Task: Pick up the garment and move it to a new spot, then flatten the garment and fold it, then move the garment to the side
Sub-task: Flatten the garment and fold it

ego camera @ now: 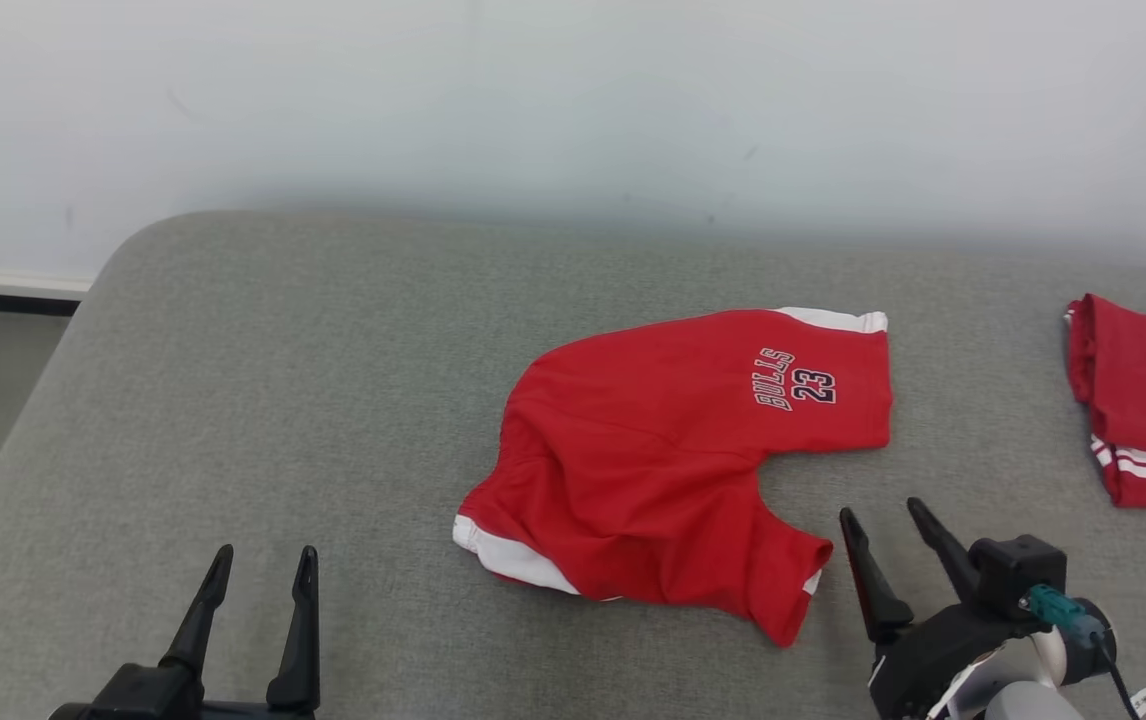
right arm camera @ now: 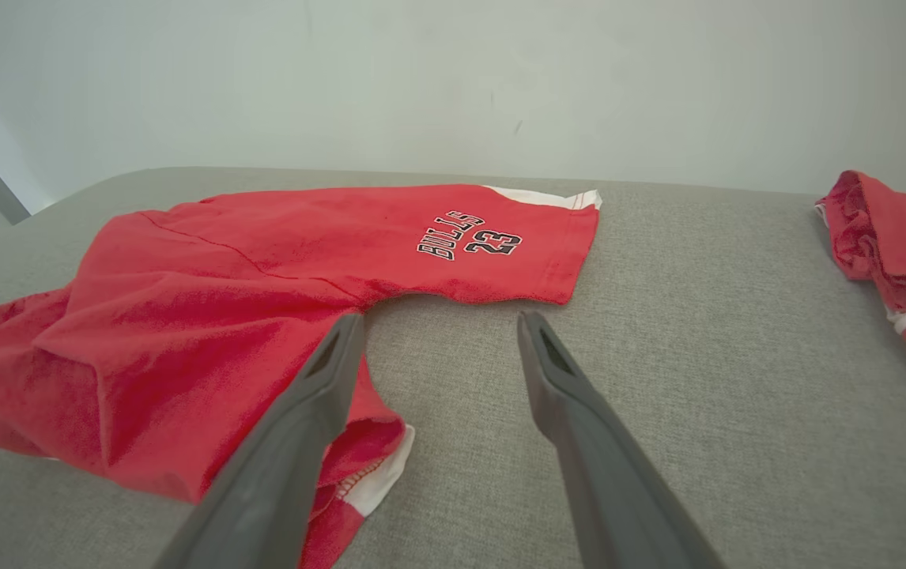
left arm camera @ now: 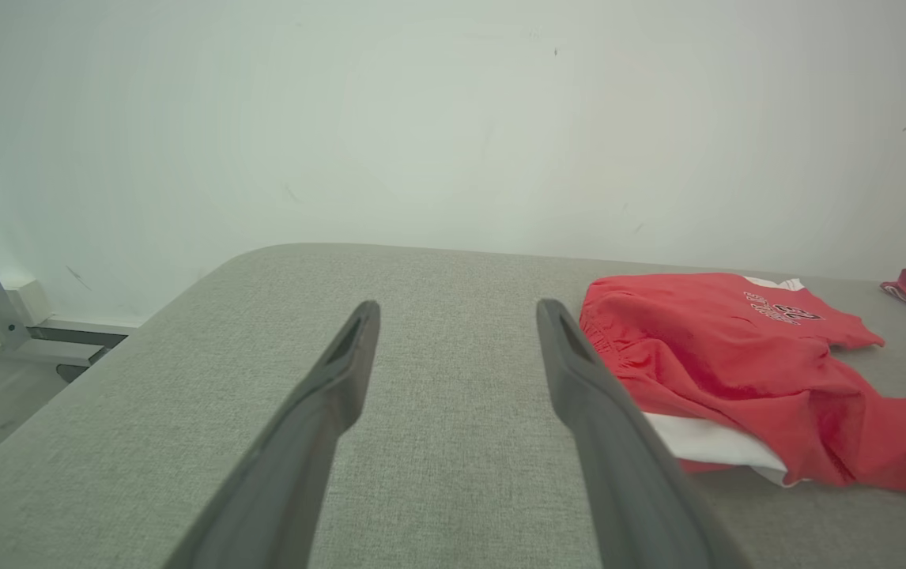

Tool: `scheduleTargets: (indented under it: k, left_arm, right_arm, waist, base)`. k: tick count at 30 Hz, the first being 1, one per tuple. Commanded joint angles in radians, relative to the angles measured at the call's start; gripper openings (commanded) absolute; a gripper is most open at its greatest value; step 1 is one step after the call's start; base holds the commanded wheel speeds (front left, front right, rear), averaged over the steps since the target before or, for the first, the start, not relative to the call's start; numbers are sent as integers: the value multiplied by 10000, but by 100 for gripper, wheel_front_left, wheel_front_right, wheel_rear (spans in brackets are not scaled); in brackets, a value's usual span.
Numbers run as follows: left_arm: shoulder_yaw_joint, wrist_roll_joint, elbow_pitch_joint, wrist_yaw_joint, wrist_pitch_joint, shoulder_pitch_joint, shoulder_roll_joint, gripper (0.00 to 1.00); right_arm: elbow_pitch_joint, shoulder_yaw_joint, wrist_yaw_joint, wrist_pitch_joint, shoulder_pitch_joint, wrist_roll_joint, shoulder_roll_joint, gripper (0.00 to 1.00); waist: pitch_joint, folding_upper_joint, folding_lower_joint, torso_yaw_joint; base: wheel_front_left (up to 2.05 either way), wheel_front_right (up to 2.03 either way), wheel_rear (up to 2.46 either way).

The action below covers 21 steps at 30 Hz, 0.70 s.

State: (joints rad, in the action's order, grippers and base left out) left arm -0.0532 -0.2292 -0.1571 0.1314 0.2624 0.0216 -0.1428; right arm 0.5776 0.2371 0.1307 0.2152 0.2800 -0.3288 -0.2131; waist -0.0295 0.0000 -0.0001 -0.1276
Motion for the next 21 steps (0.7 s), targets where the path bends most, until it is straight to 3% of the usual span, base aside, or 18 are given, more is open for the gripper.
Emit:
scheduleTargets:
  k: [1, 13, 14, 15, 16, 21]
  left_arm:
    - [-19, -42, -31, -17, 31, 98, -33, 100]
    - [-341, -196, -115, -17, 31, 438, -89, 100]
    - [-350, -206, -116, -17, 31, 477, -93, 100]
    - [-348, -221, -119, -17, 31, 488, -100, 100]
    - [-337, -232, -123, -17, 31, 480, -107, 100]
    - [-221, -221, -140, -17, 31, 363, -118, 100]
  right_arm:
    - [-108, -67, 6, -72, -167, 112, 118, 100]
    - [386, -561, 6, -550, -334, 522, 782, 100]
    - [483, -565, 6, -550, -288, 492, 824, 92]
    - [598, -559, 6, -559, -252, 462, 855, 29]
    - [700, -536, 6, -546, -209, 442, 882, 0]
    - [900, -593, 4, -156, 59, 490, 855, 0]
  waist:
    - [-45, 0, 1, -164]
    - [-489, 0, 1, -717]
    - [-510, 0, 1, -737]
    - [-526, 0, 1, -747]
    - [-536, 0, 1, -748]
    - [-477, 0, 1, -624]
  base:
    - [0, 0, 0]
    - [0, 0, 0]
    - [0, 0, 0]
    - [0, 0, 0]
    - [0, 0, 0]
    - [0, 0, 0]
